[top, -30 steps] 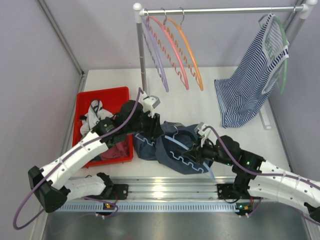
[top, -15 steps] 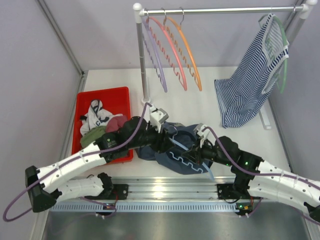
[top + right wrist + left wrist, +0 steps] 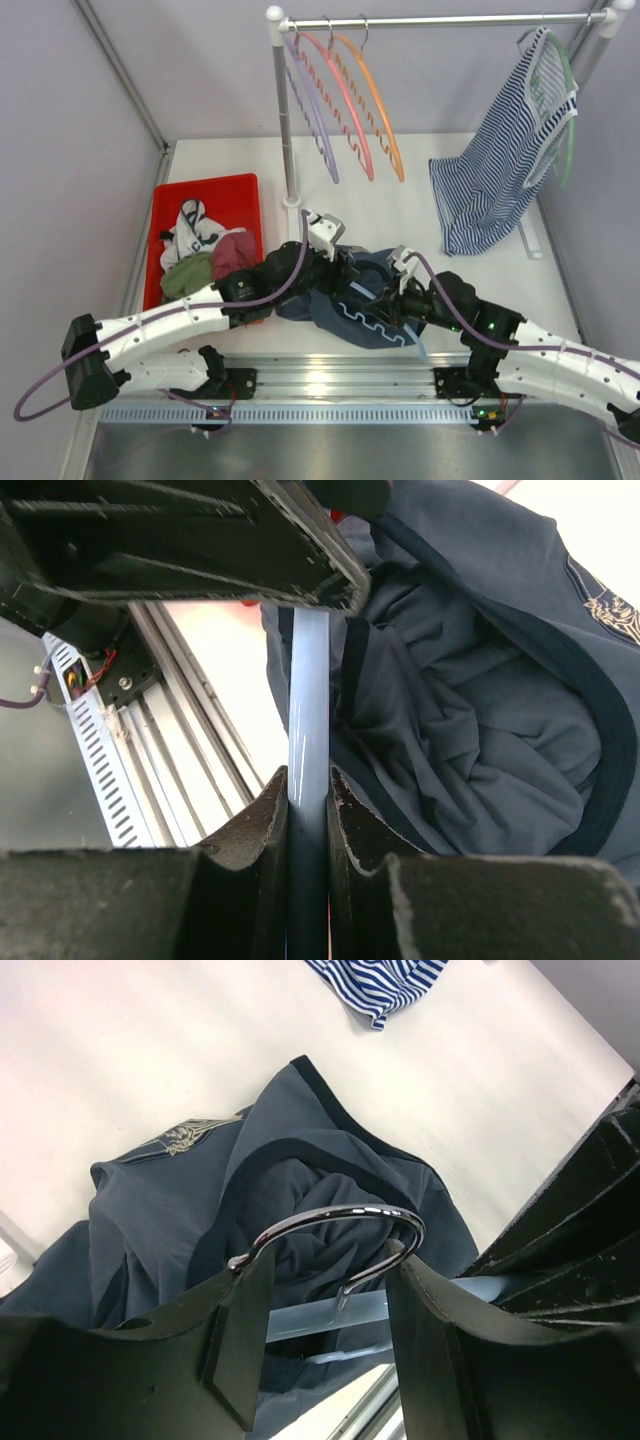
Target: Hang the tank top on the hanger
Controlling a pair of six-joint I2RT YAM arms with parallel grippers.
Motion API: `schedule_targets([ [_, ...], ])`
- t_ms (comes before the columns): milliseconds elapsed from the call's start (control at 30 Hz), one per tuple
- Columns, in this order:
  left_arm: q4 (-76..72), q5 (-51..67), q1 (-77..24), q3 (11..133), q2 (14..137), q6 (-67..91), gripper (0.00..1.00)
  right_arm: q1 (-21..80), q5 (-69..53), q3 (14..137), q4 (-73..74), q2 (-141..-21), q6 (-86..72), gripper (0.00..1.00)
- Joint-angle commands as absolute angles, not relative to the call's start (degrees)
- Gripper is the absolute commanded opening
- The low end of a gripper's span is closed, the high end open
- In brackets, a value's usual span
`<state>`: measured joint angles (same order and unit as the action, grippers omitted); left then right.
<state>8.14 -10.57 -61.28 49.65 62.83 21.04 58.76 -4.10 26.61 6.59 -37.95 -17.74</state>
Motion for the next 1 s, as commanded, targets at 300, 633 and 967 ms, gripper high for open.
schedule_targets([
  [300,0.9,-12.0,-61.6,47.3,64.3,17.9,0.0,59.3,-0.3,30.5,5.6,-38.2,-21.0,0.1],
  [633,1.2,-12.0,-61.7,46.0,62.6,14.7,0.0,59.2,21.7,39.8,31.4,-35.1,-35.6,0.57],
  [967,0.8,-10.5,-62.2,45.2,61.5,13.2,0.0,52.7,22.3,45.1,41.1,-46.2,-39.7,0.33],
])
